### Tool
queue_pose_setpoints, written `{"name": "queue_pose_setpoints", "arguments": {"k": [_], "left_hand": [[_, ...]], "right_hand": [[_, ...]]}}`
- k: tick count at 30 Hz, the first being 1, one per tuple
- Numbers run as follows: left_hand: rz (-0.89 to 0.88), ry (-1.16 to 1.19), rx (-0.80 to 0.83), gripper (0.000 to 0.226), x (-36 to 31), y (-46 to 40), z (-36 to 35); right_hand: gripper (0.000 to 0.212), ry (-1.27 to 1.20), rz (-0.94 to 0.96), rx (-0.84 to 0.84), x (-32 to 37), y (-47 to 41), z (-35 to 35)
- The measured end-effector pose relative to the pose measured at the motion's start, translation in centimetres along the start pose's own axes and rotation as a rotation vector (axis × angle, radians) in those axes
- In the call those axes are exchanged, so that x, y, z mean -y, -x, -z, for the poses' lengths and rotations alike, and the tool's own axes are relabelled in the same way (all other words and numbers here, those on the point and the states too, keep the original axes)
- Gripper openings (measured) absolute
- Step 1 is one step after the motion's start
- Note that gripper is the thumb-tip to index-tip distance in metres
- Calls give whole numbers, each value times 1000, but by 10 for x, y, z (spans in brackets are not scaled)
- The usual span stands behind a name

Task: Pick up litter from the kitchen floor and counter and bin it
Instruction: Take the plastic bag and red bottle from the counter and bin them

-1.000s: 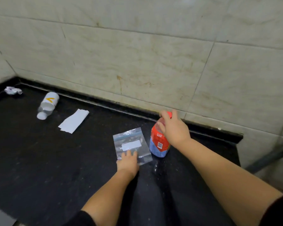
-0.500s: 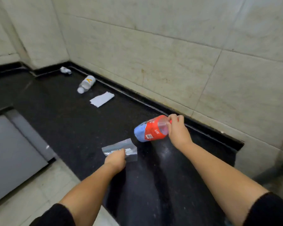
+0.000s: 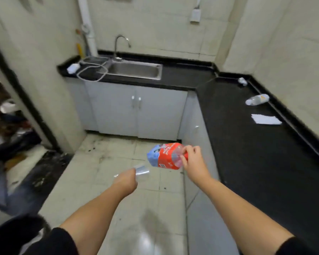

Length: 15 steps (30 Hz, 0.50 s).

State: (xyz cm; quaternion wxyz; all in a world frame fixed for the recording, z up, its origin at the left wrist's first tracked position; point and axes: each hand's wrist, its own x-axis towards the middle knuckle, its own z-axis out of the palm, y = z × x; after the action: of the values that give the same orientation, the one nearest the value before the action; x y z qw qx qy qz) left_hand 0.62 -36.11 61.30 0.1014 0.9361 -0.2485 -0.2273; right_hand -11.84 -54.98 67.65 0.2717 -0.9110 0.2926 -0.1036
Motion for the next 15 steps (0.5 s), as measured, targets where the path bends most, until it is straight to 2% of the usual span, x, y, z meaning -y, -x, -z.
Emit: {"name": "queue_pose_setpoints", "arguments": {"k": [8, 12, 15], "left_hand": [[405, 147, 25, 31, 257, 85, 5], [600, 246, 72, 36, 383, 108, -15], [667, 280, 138, 36, 450, 120, -28]], "right_hand": [[28, 115, 226, 326, 176, 16, -193], [24, 98, 215, 438, 249, 47, -297], [17, 39, 171, 524, 285, 72, -367]]}}
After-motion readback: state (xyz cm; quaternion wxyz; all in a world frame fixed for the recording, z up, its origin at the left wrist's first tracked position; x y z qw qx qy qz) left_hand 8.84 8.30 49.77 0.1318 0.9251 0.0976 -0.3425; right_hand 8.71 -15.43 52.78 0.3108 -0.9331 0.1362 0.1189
